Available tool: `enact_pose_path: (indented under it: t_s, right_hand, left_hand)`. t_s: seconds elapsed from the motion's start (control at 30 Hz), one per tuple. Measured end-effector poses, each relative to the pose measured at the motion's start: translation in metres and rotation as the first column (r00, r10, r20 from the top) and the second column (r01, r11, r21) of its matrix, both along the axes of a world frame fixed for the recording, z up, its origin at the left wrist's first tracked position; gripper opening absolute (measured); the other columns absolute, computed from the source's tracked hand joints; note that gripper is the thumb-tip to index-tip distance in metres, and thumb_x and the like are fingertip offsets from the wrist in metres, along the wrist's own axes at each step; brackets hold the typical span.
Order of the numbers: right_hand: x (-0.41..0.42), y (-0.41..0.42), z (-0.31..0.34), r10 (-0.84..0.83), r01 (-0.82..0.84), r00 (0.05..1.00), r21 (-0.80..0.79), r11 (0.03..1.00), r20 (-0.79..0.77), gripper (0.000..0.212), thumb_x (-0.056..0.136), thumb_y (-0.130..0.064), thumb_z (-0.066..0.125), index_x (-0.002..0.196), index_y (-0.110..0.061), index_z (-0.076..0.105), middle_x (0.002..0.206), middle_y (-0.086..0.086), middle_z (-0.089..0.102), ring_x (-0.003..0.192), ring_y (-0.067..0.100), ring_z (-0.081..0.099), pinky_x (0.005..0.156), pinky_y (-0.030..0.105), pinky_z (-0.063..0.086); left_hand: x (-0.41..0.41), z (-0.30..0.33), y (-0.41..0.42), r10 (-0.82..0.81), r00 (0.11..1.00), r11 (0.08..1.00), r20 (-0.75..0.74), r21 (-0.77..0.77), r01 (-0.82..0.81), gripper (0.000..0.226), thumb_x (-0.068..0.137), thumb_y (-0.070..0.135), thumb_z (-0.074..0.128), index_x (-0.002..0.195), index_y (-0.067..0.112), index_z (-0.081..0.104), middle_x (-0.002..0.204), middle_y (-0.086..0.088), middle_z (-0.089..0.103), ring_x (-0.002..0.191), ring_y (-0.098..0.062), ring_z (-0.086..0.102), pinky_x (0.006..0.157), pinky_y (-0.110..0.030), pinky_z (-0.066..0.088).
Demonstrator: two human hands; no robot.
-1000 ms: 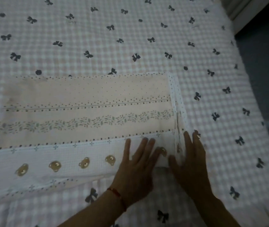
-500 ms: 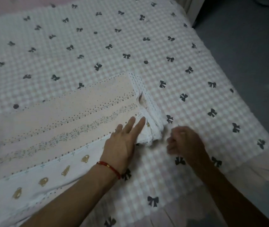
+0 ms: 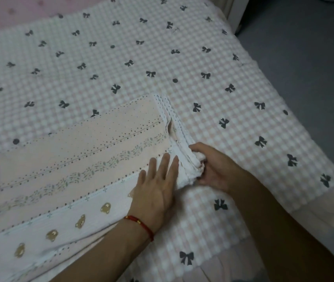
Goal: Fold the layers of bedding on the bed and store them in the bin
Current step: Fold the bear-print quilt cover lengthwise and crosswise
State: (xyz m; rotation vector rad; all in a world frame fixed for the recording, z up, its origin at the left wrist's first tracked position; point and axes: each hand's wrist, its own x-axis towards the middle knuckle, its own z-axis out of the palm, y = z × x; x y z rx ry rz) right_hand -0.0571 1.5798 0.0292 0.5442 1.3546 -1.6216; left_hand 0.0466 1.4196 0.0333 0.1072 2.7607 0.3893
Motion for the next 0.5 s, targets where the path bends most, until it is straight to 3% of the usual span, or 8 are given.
enact_pose_path:
  t_s: [0.07, 0.13, 0.17, 0.23, 0.3, 0.33, 0.43, 0.5]
  right_hand:
    - [0.008, 0.003, -0.009, 0.04, -0.042, 0.999, 0.064, 0.997, 0.028, 0.053, 0.092, -0.059, 0.059, 0.119, -0.015, 0.072, 0.102, 0.011, 0.078, 0.093, 0.027, 0.074, 0.086, 0.044, 0.059]
    - [0.015, 0.006, -0.011, 0.058, -0.059, 0.997, 0.02, 0.998, 0.044, 0.054, 0.093, -0.061, 0.058, 0.124, -0.019, 0.072, 0.112, 0.01, 0.076, 0.106, 0.029, 0.073, 0.096, 0.05, 0.056]
    - [0.016, 0.008, -0.012, 0.057, -0.057, 0.998, -0.002, 0.998, 0.038, 0.047, 0.097, -0.053, 0.057, 0.123, -0.017, 0.072, 0.113, 0.011, 0.076, 0.106, 0.029, 0.073, 0.097, 0.049, 0.057]
    - [0.02, 0.015, -0.012, 0.022, -0.021, 0.999, -0.022, 1.0, 0.047, 0.03, 0.103, -0.033, 0.053, 0.106, -0.009, 0.072, 0.095, 0.011, 0.076, 0.084, 0.022, 0.076, 0.08, 0.039, 0.063]
    - [0.023, 0.022, -0.015, 0.054, -0.053, 0.998, -0.015, 0.998, 0.04, 0.032, 0.105, -0.021, 0.049, 0.086, -0.001, 0.065, 0.076, 0.014, 0.068, 0.067, 0.018, 0.07, 0.069, 0.036, 0.063]
    - [0.023, 0.025, -0.017, 0.028, -0.024, 0.997, -0.05, 0.998, 0.076, 0.037, 0.106, -0.017, 0.046, 0.077, 0.001, 0.062, 0.07, 0.014, 0.064, 0.063, 0.018, 0.068, 0.065, 0.034, 0.062]
    - [0.02, 0.036, -0.017, -0.029, 0.032, 0.996, -0.028, 0.999, 0.089, 0.032, 0.103, -0.014, 0.05, 0.083, 0.002, 0.068, 0.081, 0.017, 0.067, 0.082, 0.027, 0.07, 0.076, 0.039, 0.061]
    - [0.022, 0.039, -0.014, 0.004, 0.005, 0.994, -0.081, 0.997, 0.11, 0.033, 0.105, -0.022, 0.05, 0.088, 0.003, 0.065, 0.082, 0.018, 0.065, 0.081, 0.029, 0.069, 0.072, 0.04, 0.061]
  left_hand:
    - [-0.004, -0.006, 0.014, -0.082, 0.995, 0.995, 0.052, 0.055, 0.079, 0.095, 0.095, 0.026, 0.054, 0.159, 0.01, -0.013, 0.167, -0.012, -0.018, 0.153, -0.038, -0.014, 0.124, -0.058, 0.006]
    - [-0.006, -0.014, 0.034, -0.051, 0.995, 0.965, 0.091, 0.263, 0.026, 0.098, 0.092, 0.015, 0.057, 0.157, 0.004, -0.015, 0.165, -0.018, -0.019, 0.153, -0.037, -0.016, 0.125, -0.053, 0.006]
    - [-0.005, -0.018, 0.046, 0.044, 0.995, 0.925, 0.086, 0.373, -0.073, 0.095, 0.09, 0.006, 0.057, 0.158, 0.001, -0.009, 0.166, -0.021, -0.012, 0.154, -0.038, -0.009, 0.126, -0.05, 0.012]
    - [0.002, -0.013, 0.072, 0.29, 0.955, 0.809, 0.059, 0.519, -0.278, 0.085, 0.087, -0.005, 0.055, 0.159, 0.001, 0.011, 0.165, -0.02, 0.013, 0.153, -0.032, 0.014, 0.124, -0.039, 0.024]
    - [0.007, 0.001, 0.089, 0.543, 0.837, 0.606, 0.069, 0.657, -0.448, 0.063, 0.087, -0.005, 0.05, 0.147, 0.012, 0.04, 0.143, 0.002, 0.045, 0.135, -0.001, 0.038, 0.113, -0.018, 0.033]
    - [0.008, 0.007, 0.091, 0.597, 0.799, 0.534, 0.077, 0.704, -0.467, 0.055, 0.087, -0.004, 0.047, 0.136, 0.02, 0.048, 0.129, 0.012, 0.049, 0.123, 0.007, 0.042, 0.105, -0.011, 0.035]
    - [0.009, 0.01, 0.085, 0.573, 0.819, 0.541, 0.019, 0.742, -0.395, 0.052, 0.073, -0.003, 0.047, 0.12, 0.015, 0.06, 0.119, 0.004, 0.053, 0.113, -0.008, 0.05, 0.098, -0.017, 0.042]
    - [0.012, 0.008, 0.08, 0.51, 0.859, 0.556, 0.039, 0.748, -0.364, 0.055, 0.07, -0.002, 0.045, 0.119, 0.015, 0.062, 0.117, 0.001, 0.057, 0.11, -0.012, 0.052, 0.094, -0.016, 0.043]
